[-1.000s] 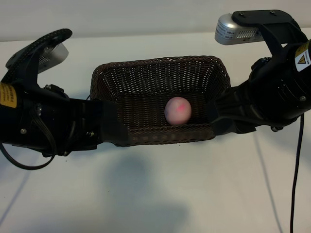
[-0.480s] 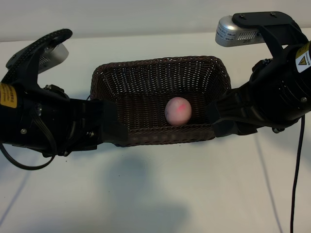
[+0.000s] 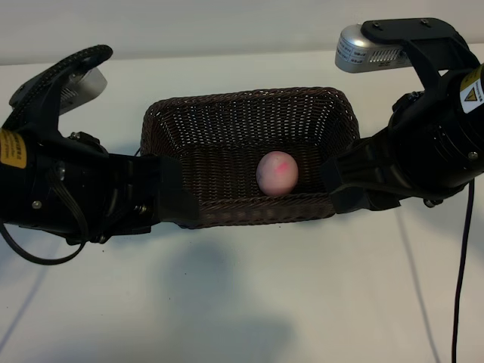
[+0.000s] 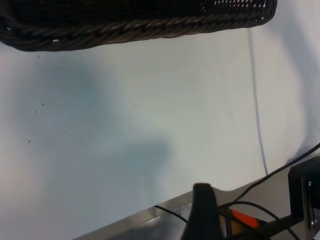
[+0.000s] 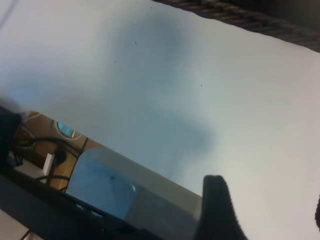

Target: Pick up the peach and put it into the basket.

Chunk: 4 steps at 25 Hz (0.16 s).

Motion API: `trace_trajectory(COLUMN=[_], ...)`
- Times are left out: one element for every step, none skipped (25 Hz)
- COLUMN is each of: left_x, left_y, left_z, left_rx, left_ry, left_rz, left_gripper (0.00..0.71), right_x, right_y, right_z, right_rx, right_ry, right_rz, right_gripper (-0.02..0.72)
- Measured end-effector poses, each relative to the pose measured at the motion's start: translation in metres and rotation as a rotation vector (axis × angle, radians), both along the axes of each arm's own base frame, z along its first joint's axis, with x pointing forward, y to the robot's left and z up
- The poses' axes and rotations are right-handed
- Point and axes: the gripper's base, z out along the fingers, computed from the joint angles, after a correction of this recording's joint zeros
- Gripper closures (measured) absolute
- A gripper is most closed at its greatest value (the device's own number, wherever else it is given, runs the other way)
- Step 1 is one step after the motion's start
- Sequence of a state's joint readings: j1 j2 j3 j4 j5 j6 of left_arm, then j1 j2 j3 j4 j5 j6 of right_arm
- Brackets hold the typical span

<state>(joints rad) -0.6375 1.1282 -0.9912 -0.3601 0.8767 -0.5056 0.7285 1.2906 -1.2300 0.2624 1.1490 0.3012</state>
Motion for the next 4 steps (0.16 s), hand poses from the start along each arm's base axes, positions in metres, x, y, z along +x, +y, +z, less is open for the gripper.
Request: trace_trajectory(left_x=[0.0000,0.0000,0.0000,0.0000], left_y=[0.0000,0.0000,0.0000,0.0000], left_z=[0.0000,0.0000,0.0000,0.0000], left_rx=[0.000,0.000,0.000,0.000], left_ry=[0.000,0.000,0.000,0.000], left_rz=[0.000,0.000,0.000,0.000], left_gripper=[0.178,0.178,0.178,0.178], right_x=[0.0002,0.0004,0.0007,0.0011], right_y=[0.0001,0.0003,0.0005,0.0008], right_z=[0.0001,0.0002,0.0004,0.0007], right_rx=[0.002,0.004,0.007,0.011], right_ry=[-0.002,-0.004,-0.008,-0.012], right_rz=[-0.001,-0.001,-0.003,-0.004], right_gripper=[0.233,0.233,0.233,0.233])
